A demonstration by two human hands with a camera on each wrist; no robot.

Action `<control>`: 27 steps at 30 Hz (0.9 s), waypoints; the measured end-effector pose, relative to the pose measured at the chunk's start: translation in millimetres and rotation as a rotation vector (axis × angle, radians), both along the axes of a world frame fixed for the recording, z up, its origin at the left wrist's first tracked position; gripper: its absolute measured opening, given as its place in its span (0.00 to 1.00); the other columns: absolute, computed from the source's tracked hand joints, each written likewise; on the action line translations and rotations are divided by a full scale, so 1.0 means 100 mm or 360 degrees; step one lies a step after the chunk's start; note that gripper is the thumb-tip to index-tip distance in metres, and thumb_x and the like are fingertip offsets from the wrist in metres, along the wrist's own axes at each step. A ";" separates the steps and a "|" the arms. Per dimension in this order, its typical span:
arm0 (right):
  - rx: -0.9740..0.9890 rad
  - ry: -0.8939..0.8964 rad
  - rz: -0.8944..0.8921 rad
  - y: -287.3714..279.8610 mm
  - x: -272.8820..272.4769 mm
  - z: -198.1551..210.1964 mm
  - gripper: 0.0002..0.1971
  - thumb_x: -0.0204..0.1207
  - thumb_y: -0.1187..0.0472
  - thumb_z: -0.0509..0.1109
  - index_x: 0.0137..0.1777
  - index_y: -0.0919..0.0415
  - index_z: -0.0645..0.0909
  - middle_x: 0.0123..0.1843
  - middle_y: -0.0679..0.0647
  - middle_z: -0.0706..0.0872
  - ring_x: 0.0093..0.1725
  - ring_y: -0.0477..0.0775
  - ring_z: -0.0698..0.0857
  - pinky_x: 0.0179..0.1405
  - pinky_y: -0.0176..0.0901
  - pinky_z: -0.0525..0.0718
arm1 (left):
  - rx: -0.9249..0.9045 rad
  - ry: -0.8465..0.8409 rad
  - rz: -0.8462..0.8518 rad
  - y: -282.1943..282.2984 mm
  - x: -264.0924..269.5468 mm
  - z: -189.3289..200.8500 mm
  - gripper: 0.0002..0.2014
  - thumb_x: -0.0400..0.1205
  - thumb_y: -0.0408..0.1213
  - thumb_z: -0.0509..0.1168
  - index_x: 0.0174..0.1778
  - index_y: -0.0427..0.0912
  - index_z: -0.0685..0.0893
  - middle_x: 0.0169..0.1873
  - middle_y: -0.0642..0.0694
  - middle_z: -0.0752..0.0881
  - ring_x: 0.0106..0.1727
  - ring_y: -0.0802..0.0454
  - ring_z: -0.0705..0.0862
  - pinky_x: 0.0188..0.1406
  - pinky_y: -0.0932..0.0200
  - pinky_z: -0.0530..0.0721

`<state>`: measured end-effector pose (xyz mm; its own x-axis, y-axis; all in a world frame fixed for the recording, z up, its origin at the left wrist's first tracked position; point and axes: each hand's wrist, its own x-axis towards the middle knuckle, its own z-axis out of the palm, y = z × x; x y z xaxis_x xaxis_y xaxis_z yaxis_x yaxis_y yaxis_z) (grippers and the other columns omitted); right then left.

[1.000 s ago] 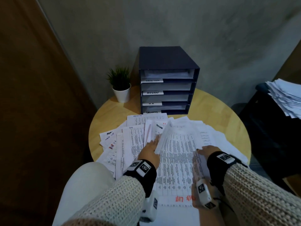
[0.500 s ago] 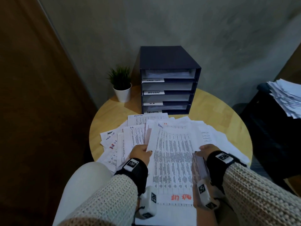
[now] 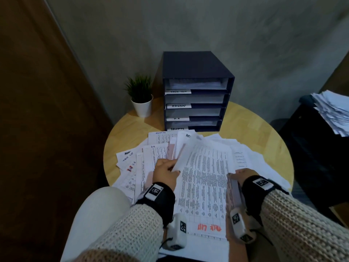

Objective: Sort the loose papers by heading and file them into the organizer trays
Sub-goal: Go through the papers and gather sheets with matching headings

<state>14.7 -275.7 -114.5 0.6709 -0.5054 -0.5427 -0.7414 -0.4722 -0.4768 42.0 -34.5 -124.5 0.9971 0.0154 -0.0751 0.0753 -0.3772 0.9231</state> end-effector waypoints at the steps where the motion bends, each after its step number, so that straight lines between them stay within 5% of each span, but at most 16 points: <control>1: 0.0001 0.0005 0.0003 0.01 -0.01 0.01 0.30 0.83 0.47 0.61 0.79 0.65 0.66 0.80 0.59 0.68 0.78 0.60 0.69 0.79 0.49 0.67 | -0.0039 0.0021 0.0054 0.01 0.00 0.03 0.17 0.77 0.20 0.67 0.60 0.37 0.85 0.53 0.49 0.70 0.48 0.54 0.76 0.54 0.79 0.76; 4: -0.0085 0.0068 0.0109 0.01 -0.01 0.01 0.26 0.81 0.54 0.65 0.76 0.66 0.70 0.78 0.60 0.72 0.76 0.59 0.73 0.74 0.45 0.73 | -0.0051 0.0081 0.0045 0.02 0.01 0.03 0.20 0.75 0.19 0.69 0.58 0.45 0.86 0.61 0.49 0.64 0.52 0.50 0.79 0.66 0.61 0.78; 6: -0.0059 0.0045 0.0109 0.01 -0.02 0.01 0.23 0.79 0.60 0.70 0.72 0.66 0.76 0.73 0.61 0.78 0.72 0.59 0.77 0.58 0.40 0.80 | -0.0040 0.0135 0.0049 0.02 0.01 0.00 0.22 0.75 0.19 0.68 0.57 0.50 0.85 0.69 0.47 0.60 0.56 0.47 0.82 0.65 0.56 0.80; 7: -0.0122 0.0114 0.0168 0.01 -0.02 0.02 0.20 0.80 0.59 0.68 0.71 0.65 0.77 0.72 0.60 0.79 0.72 0.59 0.78 0.56 0.39 0.81 | -0.0051 0.0162 0.0096 0.02 0.01 -0.01 0.22 0.75 0.19 0.68 0.56 0.52 0.85 0.71 0.45 0.59 0.57 0.45 0.82 0.64 0.58 0.81; 10: -0.0254 0.0158 0.0183 0.03 -0.06 0.11 0.23 0.84 0.49 0.59 0.71 0.62 0.77 0.73 0.57 0.77 0.73 0.56 0.76 0.72 0.43 0.75 | -0.0126 0.0287 0.0297 0.05 0.03 -0.04 0.24 0.75 0.21 0.66 0.62 0.50 0.81 0.70 0.40 0.65 0.51 0.45 0.81 0.53 0.65 0.77; 15: -0.0252 0.0182 0.0230 0.04 -0.07 0.07 0.23 0.81 0.45 0.61 0.67 0.61 0.81 0.67 0.57 0.83 0.66 0.56 0.81 0.66 0.40 0.77 | -0.0398 0.0435 0.0204 0.09 0.04 -0.06 0.30 0.77 0.20 0.65 0.74 0.40 0.66 0.66 0.35 0.81 0.50 0.47 0.81 0.35 0.71 0.80; 19: -0.0153 0.0099 0.0188 0.09 -0.08 0.11 0.21 0.84 0.50 0.58 0.68 0.64 0.79 0.69 0.60 0.81 0.66 0.56 0.80 0.62 0.40 0.78 | -0.0070 0.0509 -0.0005 0.07 0.05 -0.05 0.27 0.79 0.24 0.66 0.74 0.39 0.72 0.68 0.41 0.80 0.65 0.44 0.81 0.58 0.60 0.78; 21: -0.0074 0.0088 0.0134 0.07 -0.05 0.11 0.19 0.86 0.48 0.55 0.54 0.60 0.82 0.57 0.59 0.83 0.67 0.58 0.80 0.64 0.41 0.75 | 0.0047 0.0504 -0.0022 0.09 0.06 -0.03 0.24 0.80 0.27 0.66 0.73 0.38 0.74 0.67 0.41 0.81 0.65 0.44 0.81 0.61 0.59 0.78; 23: 0.0085 -0.0057 0.0088 0.01 0.00 0.00 0.16 0.82 0.51 0.64 0.34 0.57 0.75 0.40 0.58 0.80 0.45 0.57 0.84 0.54 0.42 0.76 | 0.0081 0.0446 0.0027 0.10 0.06 0.01 0.20 0.81 0.30 0.65 0.71 0.37 0.76 0.65 0.41 0.83 0.63 0.43 0.82 0.56 0.60 0.77; 25: 0.0233 -0.0417 -0.0127 -0.08 0.02 -0.12 0.11 0.75 0.51 0.73 0.41 0.57 0.79 0.39 0.59 0.83 0.35 0.56 0.81 0.48 0.45 0.79 | 0.0065 0.0371 0.0037 0.11 0.05 0.05 0.18 0.83 0.32 0.64 0.69 0.37 0.76 0.63 0.41 0.83 0.62 0.44 0.82 0.52 0.62 0.76; 27: 0.0350 -0.0587 -0.0218 -0.08 0.02 -0.13 0.19 0.72 0.49 0.76 0.59 0.56 0.81 0.48 0.60 0.85 0.44 0.60 0.84 0.56 0.51 0.83 | 0.0004 0.0286 0.0024 0.11 0.03 0.07 0.17 0.83 0.33 0.63 0.68 0.38 0.76 0.63 0.42 0.83 0.62 0.45 0.82 0.54 0.63 0.74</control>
<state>16.2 -283.6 -127.8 0.7745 -0.5023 -0.3844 -0.5518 -0.2396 -0.7988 45.0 -23.3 -117.8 0.9672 0.0306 -0.2522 0.2448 -0.3770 0.8933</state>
